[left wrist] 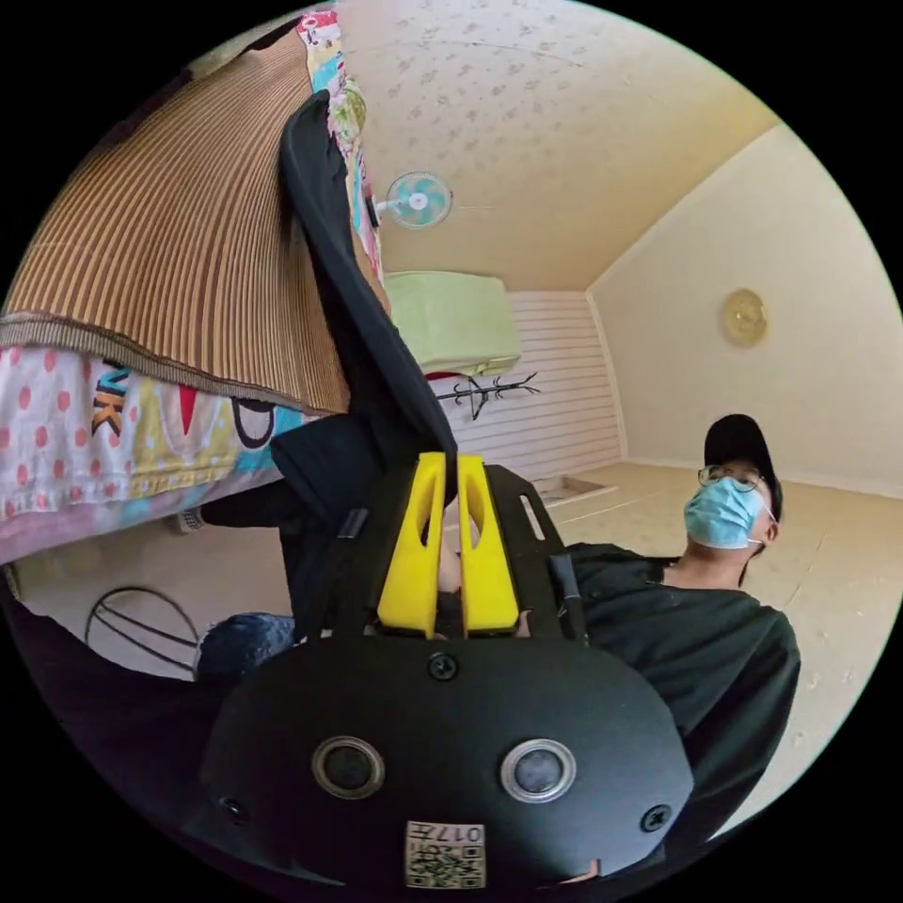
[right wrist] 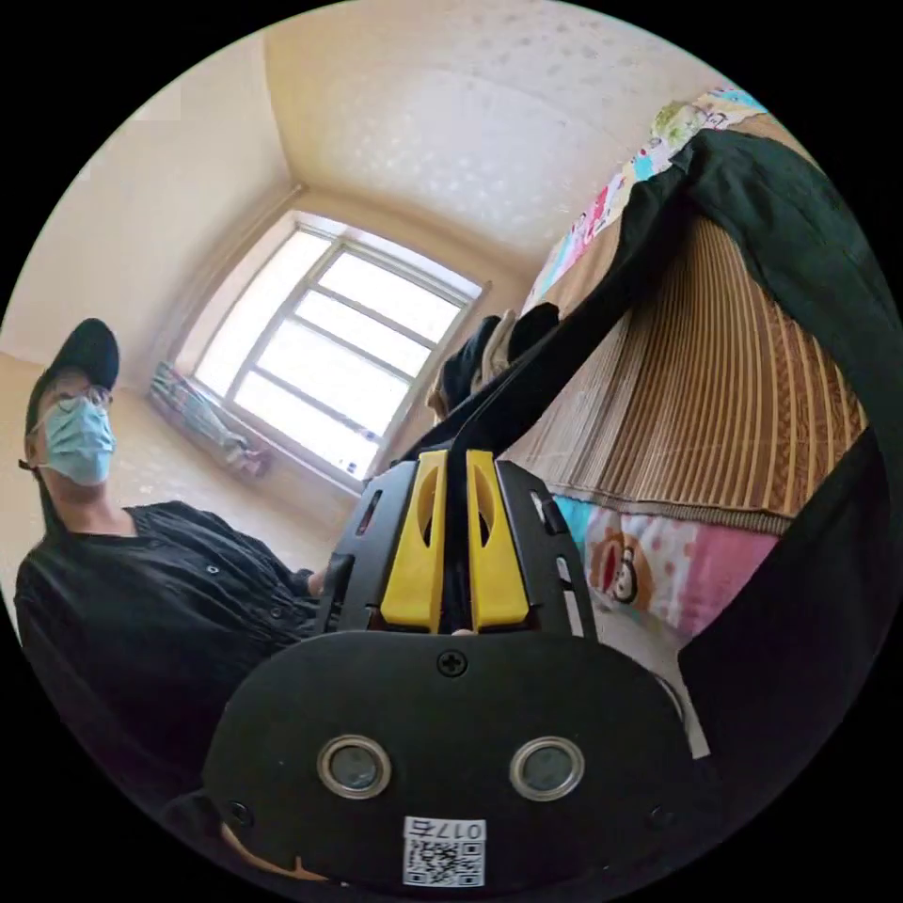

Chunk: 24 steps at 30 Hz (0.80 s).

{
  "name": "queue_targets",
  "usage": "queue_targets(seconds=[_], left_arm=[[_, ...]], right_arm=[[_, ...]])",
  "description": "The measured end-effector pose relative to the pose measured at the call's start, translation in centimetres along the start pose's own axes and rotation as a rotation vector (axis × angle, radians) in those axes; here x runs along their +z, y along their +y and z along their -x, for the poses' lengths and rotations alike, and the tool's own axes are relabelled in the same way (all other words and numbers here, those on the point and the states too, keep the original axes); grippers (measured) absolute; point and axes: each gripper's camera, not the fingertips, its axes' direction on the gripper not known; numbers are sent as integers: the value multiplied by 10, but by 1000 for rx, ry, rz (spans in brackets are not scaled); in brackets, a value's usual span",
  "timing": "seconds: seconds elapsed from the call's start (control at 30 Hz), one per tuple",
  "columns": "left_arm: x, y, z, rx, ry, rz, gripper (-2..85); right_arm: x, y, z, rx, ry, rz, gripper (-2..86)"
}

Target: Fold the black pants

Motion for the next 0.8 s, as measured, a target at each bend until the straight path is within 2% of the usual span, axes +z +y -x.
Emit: queue_targets(seconds=[0.03, 0.13, 0.17, 0.2, 0.27, 0.3, 0.37, 0.43, 0.5, 0.53, 0.57, 0.6, 0.67, 0.73, 0.8], left_arm=[[8, 3, 10, -59, -233, 87, 15], [26, 14, 29, -137, -544, 191, 22], [28, 16, 30, -138, -579, 194, 23], [28, 20, 27, -125, -651, 174, 24], [29, 25, 14, -61, -744, 129, 37], [30, 26, 3, 3, -791, 100, 44], [36, 26, -15, 127, -846, 52, 48], [48, 20, -37, 281, -878, -2, 50], [56, 12, -52, 378, -838, -34, 51], [61, 4, -60, 435, -778, -39, 52], [63, -1, -64, 456, -743, -37, 53], [65, -11, -72, 480, -667, -31, 56], [63, -27, -86, 488, -546, -42, 63], [50, -42, -108, 479, -321, -110, 65], [43, -52, -122, 485, -170, -138, 62]], right_arm=[[-10, 3, -6, 63, 83, 39, 40], [-10, 12, -4, 119, 487, 356, 39], [-21, 17, 8, 104, 565, 382, 48], [-32, 20, 16, 96, 592, 352, 58], [-96, 32, 50, 99, 741, 115, 82], [-112, 36, 56, 115, 801, 61, 87], [-171, 56, 60, 258, 1121, -113, 108], [-202, 75, 46, 373, 1258, -158, 120], [-221, 93, 14, 465, 1194, -106, 120], [-229, 105, -10, 496, 1018, -48, 111], [-240, 121, -20, 492, 820, -119, 93], [-248, 129, -18, 484, 752, -189, 80], [-274, 156, 27, 235, 432, -519, 46], [-278, 160, 78, 3, 281, -673, 37], [-262, 139, 128, -176, 268, -628, 32]])
